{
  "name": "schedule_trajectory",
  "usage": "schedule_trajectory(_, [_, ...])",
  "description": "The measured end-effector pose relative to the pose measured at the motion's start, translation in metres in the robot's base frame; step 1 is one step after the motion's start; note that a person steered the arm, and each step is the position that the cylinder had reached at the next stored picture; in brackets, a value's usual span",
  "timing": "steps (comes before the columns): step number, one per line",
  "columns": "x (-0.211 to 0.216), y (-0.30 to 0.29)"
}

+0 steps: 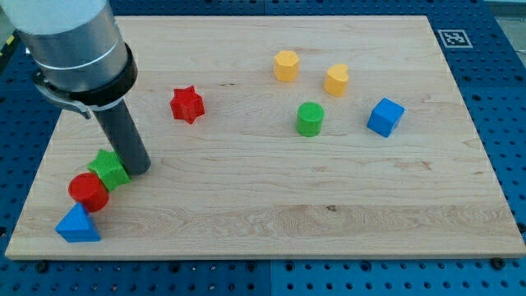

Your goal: Slide the red star into the red circle

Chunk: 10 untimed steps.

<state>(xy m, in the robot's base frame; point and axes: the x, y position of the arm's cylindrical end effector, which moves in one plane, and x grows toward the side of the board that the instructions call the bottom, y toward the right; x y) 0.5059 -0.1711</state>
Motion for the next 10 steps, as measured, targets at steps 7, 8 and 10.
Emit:
schedule_trajectory(7, [-0.081, 0.08])
schedule_trajectory(8, [-0.066, 0.11])
schedule_trajectory(10, [-0.006, 0.166])
